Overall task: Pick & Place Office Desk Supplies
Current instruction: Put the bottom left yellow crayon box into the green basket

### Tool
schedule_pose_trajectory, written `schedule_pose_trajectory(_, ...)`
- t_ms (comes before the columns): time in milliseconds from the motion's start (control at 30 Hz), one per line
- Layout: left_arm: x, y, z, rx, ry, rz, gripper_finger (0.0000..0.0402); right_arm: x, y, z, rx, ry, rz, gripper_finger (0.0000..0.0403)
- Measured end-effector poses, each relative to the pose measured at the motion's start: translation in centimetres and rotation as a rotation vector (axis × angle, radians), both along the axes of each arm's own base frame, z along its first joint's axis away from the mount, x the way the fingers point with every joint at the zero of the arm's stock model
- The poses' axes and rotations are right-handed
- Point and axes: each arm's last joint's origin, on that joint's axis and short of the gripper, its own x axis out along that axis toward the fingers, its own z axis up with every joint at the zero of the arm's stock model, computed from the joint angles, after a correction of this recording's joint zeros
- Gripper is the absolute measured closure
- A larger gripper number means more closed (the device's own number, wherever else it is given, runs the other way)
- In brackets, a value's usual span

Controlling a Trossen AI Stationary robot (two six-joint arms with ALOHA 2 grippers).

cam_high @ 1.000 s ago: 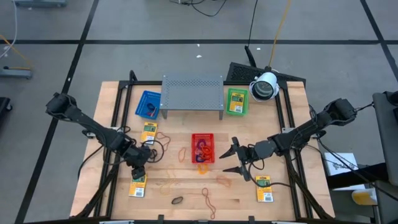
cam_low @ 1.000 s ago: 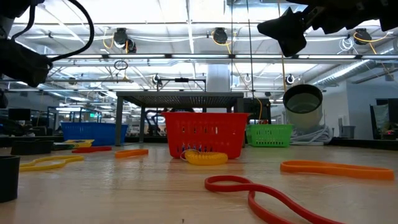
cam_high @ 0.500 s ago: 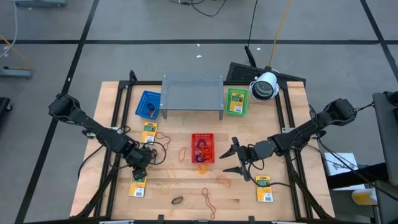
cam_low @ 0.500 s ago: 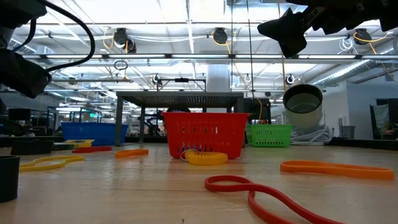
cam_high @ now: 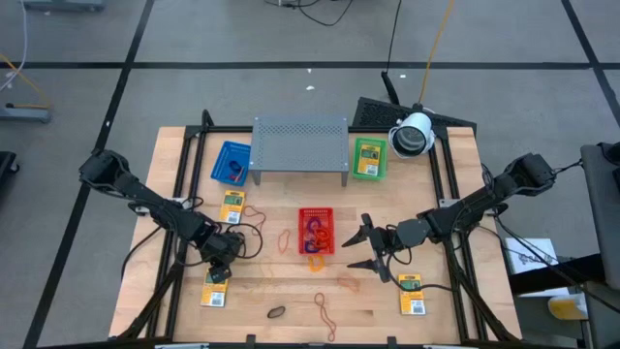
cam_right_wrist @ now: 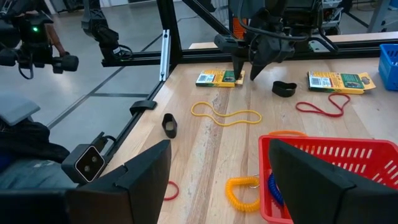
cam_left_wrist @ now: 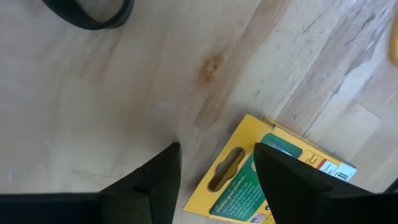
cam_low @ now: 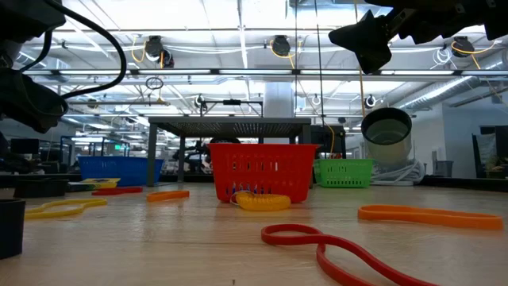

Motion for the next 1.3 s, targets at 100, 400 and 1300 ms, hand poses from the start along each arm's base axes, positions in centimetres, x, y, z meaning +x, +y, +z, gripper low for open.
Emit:
schedule_pose_trajectory(100,0.0,-0.1,0.0,-0.028,0.007,-0.007,0.0192,0.0,0.0,0.0,0.000,0.000,0.000,0.0144)
schedule_pose_trajectory(400,0.1,-0.6,0.2,-0.164,0.041,-0.043,0.0193,0.0,0.0,0.0,0.000,0.000,0.000,0.0144)
schedule_pose_trajectory(1300,-0.2,-2.0,0.3,-0.126,-0.026,-0.051,0.0193,0.0,0.0,0.0,0.000,0.000,0.000,0.0144)
